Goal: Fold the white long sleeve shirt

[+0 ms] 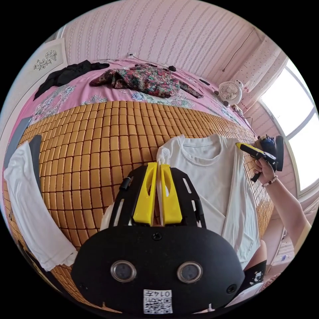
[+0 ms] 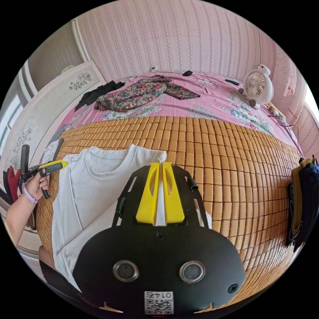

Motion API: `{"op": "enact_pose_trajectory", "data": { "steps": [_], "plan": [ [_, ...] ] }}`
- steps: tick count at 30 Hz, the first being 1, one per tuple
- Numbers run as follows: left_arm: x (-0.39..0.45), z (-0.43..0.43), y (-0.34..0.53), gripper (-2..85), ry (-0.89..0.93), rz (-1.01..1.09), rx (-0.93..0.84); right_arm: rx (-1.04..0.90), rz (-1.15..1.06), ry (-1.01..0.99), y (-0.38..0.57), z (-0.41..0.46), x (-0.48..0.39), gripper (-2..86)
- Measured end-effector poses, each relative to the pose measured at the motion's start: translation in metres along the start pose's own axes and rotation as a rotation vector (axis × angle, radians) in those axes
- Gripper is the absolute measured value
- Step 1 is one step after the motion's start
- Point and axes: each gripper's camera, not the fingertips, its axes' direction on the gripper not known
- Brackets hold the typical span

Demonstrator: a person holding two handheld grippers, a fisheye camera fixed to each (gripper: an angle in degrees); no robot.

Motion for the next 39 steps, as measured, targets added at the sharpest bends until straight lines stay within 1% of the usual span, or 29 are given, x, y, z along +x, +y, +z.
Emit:
{"op": "enact_pose_trajectory", "data": {
  "steps": [3,8,11,13,14,15,16,18,19,20,21,22,24,26,28,30,33,35,38,39],
  "plan": [
    [0.003,-0.031,-0.007,-0.9,0.059,-0.010,0.086,0.066,0.000,-0.068,-0.002,-0.039,0.006,0.7],
    [0.026,-0.093,0.023,-1.0,0.102,0.099,0.219,0.212,-0.051,-0.189,0.027,-0.119,0.008,0.9],
    [0.036,-0.131,0.077,-0.9,0.169,0.164,0.267,0.242,-0.123,-0.271,0.072,-0.167,0.003,1.2],
    [0.040,-0.153,0.142,-0.8,0.262,0.179,0.247,0.217,-0.187,-0.328,0.112,-0.191,-0.005,1.5],
    [0.039,-0.156,0.160,-0.8,0.281,0.165,0.233,0.162,-0.232,-0.371,0.142,-0.199,-0.011,1.9],
    [0.036,-0.159,0.201,-0.7,0.310,0.125,0.208,0.069,-0.251,-0.398,0.173,-0.199,-0.018,2.4],
    [0.032,-0.157,0.243,-0.6,0.332,0.065,0.181,0.017,-0.247,-0.404,0.189,-0.197,-0.020,3.0],
    [0.027,-0.146,0.302,-0.5,0.343,-0.004,0.107,-0.219,-0.169,-0.400,0.249,-0.175,-0.028,5.4],
    [0.027,-0.140,0.333,-0.6,0.322,-0.023,0.052,-0.269,-0.149,-0.391,0.261,-0.170,-0.030,6.0],
    [0.027,-0.136,0.345,-0.6,0.303,-0.031,0.026,-0.334,-0.122,-0.367,0.280,-0.163,-0.036,6.3],
    [0.026,-0.132,0.363,-0.7,0.270,-0.057,-0.022,-0.357,-0.106,-0.343,0.290,-0.160,-0.043,6.5],
    [0.026,-0.130,0.373,-0.8,0.267,-0.080,-0.048,-0.358,-0.104,-0.334,0.292,-0.160,-0.047,6.6],
    [0.030,-0.131,0.376,-0.9,0.280,-0.082,-0.038,-0.333,-0.120,-0.301,0.286,-0.163,-0.068,6.3],
    [0.043,-0.131,0.372,-0.9,0.269,-0.034,-0.022,-0.309,-0.163,-0.287,0.272,-0.162,-0.087,5.2],
    [0.074,-0.122,0.361,-1.0,0.252,0.071,-0.024,-0.306,-0.264,-0.244,0.254,-0.158,-0.112,3.9],
    [0.106,-0.104,0.354,-1.0,0.240,0.163,-0.042,-0.316,-0.413,-0.109,0.225,-0.142,-0.152,2.5],
    [0.164,-0.059,0.350,-1.0,0.219,0.294,-0.096,-0.285,-0.561,0.010,0.182,-0.109,-0.195,0.3],
    [0.192,-0.032,0.352,-1.0,0.213,0.334,-0.124,-0.277,-0.619,0.000,0.150,-0.086,-0.220,-0.4],
    [0.223,0.003,0.365,-1.0,0.203,0.385,-0.147,-0.334,-0.685,-0.026,0.097,-0.041,-0.259,-0.8],
    [0.231,0.015,0.372,-1.0,0.153,0.412,-0.168,-0.379,-0.717,0.000,0.081,-0.021,-0.275,-0.8]
  ]
}}
